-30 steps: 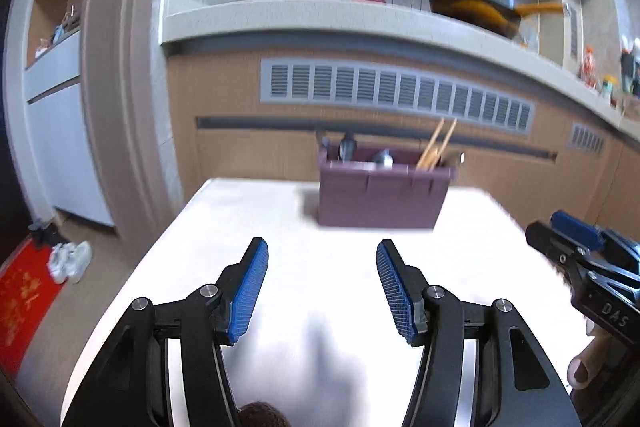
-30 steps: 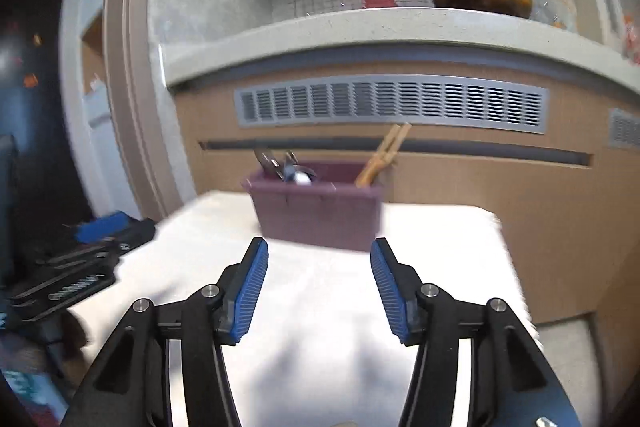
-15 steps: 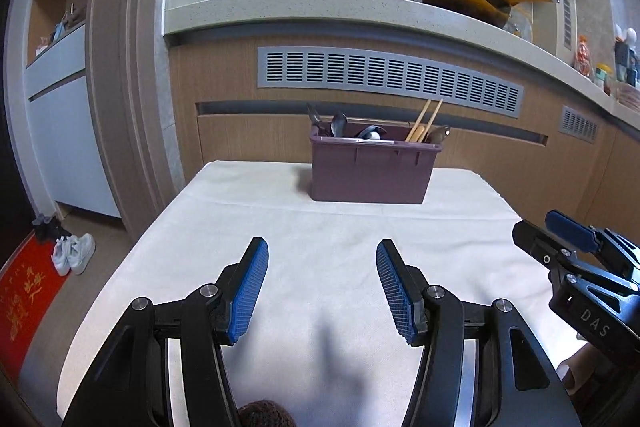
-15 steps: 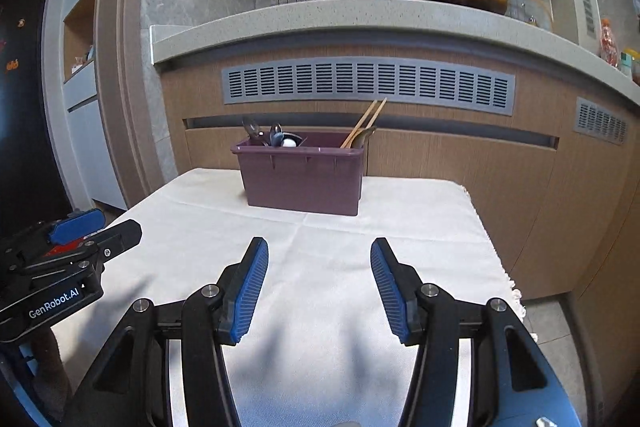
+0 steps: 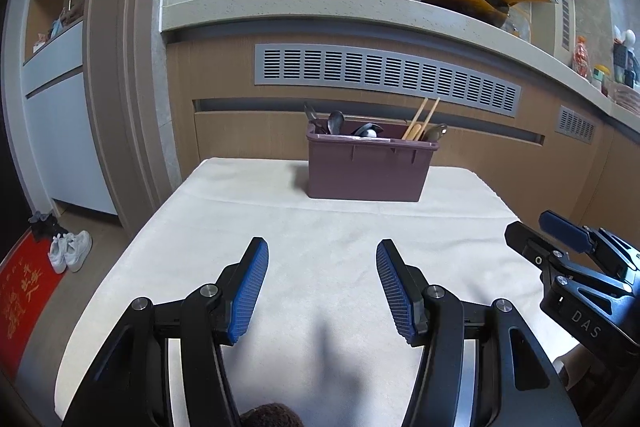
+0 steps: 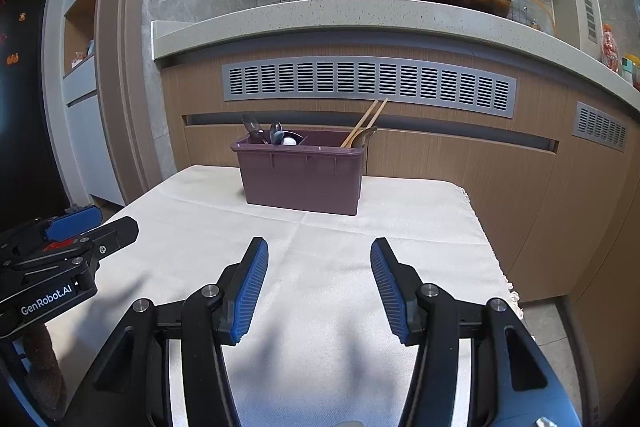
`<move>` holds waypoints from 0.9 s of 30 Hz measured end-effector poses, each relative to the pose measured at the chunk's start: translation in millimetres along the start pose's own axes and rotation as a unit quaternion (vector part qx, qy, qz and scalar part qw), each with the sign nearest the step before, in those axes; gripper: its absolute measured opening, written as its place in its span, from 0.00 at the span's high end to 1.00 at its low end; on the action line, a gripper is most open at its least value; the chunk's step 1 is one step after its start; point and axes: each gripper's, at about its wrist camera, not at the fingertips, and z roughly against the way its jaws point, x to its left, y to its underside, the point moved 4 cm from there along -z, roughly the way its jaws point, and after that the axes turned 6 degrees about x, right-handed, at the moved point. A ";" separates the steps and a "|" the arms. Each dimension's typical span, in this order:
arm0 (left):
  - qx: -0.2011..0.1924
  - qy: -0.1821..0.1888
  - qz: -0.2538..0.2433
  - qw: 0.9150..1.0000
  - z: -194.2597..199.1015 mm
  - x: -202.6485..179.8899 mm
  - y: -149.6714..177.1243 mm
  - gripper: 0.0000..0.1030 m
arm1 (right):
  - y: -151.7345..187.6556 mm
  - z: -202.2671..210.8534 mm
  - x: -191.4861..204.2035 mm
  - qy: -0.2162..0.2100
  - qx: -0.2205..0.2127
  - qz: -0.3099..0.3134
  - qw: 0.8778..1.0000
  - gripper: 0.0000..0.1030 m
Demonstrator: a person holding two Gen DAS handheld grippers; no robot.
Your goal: Organize utensils
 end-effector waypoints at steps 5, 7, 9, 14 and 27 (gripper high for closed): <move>0.002 0.001 -0.001 1.000 -0.9 -0.9 -0.1 0.45 | 0.7 -1.6 -1.2 0.001 0.003 0.000 1.000 0.50; 0.003 0.001 0.000 1.000 -1.4 -0.8 0.2 0.44 | 0.9 -2.4 -1.5 0.001 0.004 0.000 1.000 0.50; 0.004 0.002 -0.001 1.000 -2.1 0.1 0.6 0.45 | 1.2 -2.7 -1.8 0.002 0.004 0.000 1.000 0.50; 0.005 0.003 0.000 1.000 -2.7 0.7 0.8 0.45 | 1.7 -4.1 -2.2 0.002 0.007 0.000 1.000 0.50; 0.004 0.004 -0.001 1.000 -2.8 0.0 2.3 0.45 | 1.9 -2.1 -1.6 0.006 0.002 0.001 1.000 0.50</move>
